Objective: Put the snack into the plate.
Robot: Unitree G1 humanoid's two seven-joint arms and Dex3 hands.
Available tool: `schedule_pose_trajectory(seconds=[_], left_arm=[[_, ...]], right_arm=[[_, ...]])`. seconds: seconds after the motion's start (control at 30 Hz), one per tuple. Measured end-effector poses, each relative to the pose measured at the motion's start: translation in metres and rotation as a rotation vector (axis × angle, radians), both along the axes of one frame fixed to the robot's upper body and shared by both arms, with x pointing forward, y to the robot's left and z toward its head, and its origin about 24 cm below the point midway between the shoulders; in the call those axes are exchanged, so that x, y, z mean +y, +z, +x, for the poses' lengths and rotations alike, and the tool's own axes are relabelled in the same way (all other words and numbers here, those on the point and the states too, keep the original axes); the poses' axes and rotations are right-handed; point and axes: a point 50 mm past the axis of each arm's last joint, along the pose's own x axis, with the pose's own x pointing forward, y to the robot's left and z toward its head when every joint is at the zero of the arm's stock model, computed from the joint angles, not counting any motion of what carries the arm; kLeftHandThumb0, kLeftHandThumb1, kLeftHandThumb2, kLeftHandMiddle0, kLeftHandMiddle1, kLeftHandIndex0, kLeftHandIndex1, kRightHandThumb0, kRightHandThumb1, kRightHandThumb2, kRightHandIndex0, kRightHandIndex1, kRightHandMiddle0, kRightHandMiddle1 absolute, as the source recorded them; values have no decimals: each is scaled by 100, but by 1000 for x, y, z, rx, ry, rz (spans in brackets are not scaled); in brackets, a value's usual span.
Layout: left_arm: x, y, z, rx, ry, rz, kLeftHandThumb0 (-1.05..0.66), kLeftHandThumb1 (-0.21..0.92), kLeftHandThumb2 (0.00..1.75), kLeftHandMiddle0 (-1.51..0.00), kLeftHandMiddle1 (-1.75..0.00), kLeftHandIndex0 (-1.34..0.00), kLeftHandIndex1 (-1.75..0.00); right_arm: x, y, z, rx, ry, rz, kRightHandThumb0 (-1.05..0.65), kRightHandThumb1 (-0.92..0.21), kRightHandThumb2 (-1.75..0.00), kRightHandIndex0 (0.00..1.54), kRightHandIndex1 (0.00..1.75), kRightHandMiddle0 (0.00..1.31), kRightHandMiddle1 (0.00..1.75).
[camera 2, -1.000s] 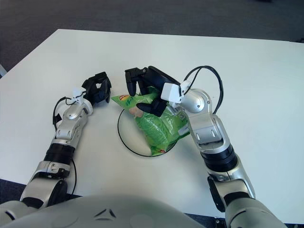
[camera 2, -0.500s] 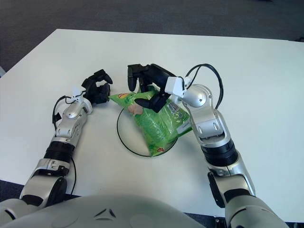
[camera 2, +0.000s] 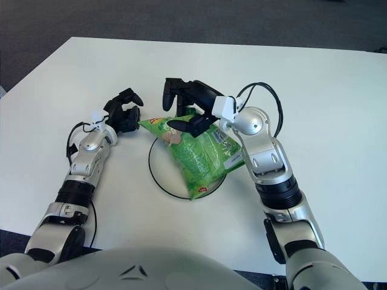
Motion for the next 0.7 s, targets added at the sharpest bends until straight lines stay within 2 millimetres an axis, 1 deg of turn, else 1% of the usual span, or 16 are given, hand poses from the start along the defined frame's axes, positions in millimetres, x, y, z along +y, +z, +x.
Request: schedule_pose_trajectory(seconds=[0.03,0.1,0.17,0.2,0.3,0.4,0.57,0.7], left_arm=[[0,0,0,0,-2,-1,-43,48,112,-118,-175,-49,-175],[0,0,0,1,-4,-4,-43,48,112,-119,-175,-49,-175],[0,0,0,1,-6,-6,-43,48,112,-119,-175,-49,-175],[0,0,0,2,-7,-7,-43,48,112,-119,-175,-49,-175],[0,0,0,2,-11,-9,-43,47,112,-120,-175,-49,-175],[0,0,0,2,-17,-10,-43,47,112,-120,-175,-49,-175],[0,0,0,3,-19,-11,-43,47,112,-120,-175,-49,-175],[0,0,0,3,-19,-11,-43,47,112,-119,-175,-49,-175]], right_arm=[[-1,0,0,-1,-2,2,-66,-91,-74,26,62,2,103],[-3,-1,2,1,-3,11,-74,-92,-85,24,45,1,86],[-5,-2,5,13,-3,30,-78,-92,-91,23,34,0,77],[-7,-3,7,21,-2,41,-79,-92,-92,23,32,0,75],[-13,-6,12,53,0,74,-84,-92,-101,20,22,0,61],[-17,-7,16,81,17,105,-86,-92,-105,18,19,0,55],[-21,-5,18,89,42,173,-94,-92,-108,16,13,0,36],[-23,-1,19,86,60,237,-96,-92,-106,16,11,0,31]])
